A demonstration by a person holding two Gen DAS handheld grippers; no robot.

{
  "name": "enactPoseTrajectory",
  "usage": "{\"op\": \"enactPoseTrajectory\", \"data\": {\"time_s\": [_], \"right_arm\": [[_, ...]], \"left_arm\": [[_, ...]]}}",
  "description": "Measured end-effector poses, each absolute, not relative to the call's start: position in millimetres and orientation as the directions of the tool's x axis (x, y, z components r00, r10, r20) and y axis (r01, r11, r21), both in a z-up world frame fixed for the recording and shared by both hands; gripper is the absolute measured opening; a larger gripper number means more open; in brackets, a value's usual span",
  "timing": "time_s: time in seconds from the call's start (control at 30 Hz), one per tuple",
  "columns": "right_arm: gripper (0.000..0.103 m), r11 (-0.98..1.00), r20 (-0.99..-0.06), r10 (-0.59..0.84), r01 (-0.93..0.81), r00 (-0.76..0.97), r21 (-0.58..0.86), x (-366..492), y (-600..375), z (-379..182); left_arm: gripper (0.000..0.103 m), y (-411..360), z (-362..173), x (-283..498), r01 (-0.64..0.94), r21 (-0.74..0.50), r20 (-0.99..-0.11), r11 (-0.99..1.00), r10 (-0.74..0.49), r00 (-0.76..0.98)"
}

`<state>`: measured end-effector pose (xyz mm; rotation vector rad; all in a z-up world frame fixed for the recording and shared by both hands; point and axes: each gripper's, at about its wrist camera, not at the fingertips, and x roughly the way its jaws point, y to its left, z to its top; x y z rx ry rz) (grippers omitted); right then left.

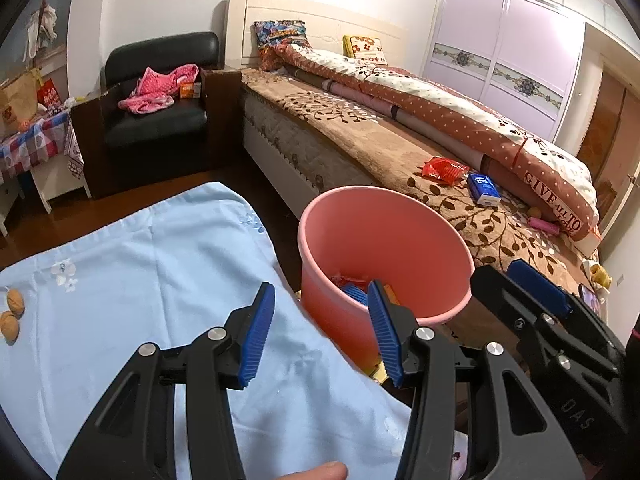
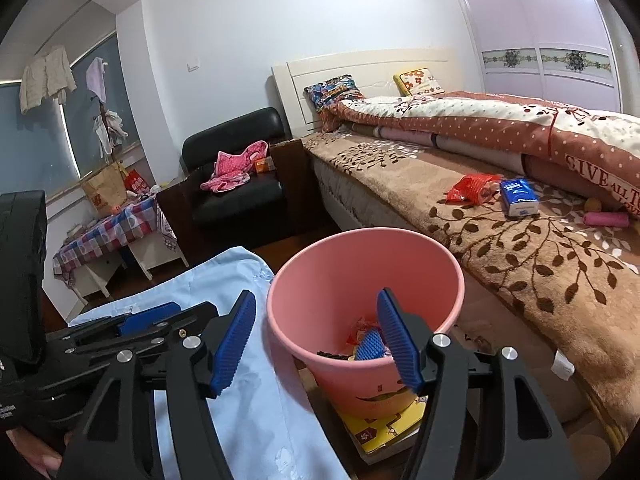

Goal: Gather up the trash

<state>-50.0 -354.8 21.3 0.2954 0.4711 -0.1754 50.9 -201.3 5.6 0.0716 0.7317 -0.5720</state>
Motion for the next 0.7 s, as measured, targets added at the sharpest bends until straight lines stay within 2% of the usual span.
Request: {"op": "enactPoseTrajectory", "data": {"time_s": [0.17,0.7], "right_arm": [[0.070,0.942,-0.470,-0.119,0.249,0.874,0.225,-58.2,-351.0,20.5],[0.070,0.949,-0.481,-0.150,0.262,0.864,0.175,-62.8,-339.1,20.7]], "left_arm": [[0.049,-196.1,9.3,43.7,0.525,-0.113,-0.631,0.843,-0.469,0.618],[0.049,-191.0,11.6,33.4,0.517,-0.074,-0.621,0.853,-0.445,0.645]]}}
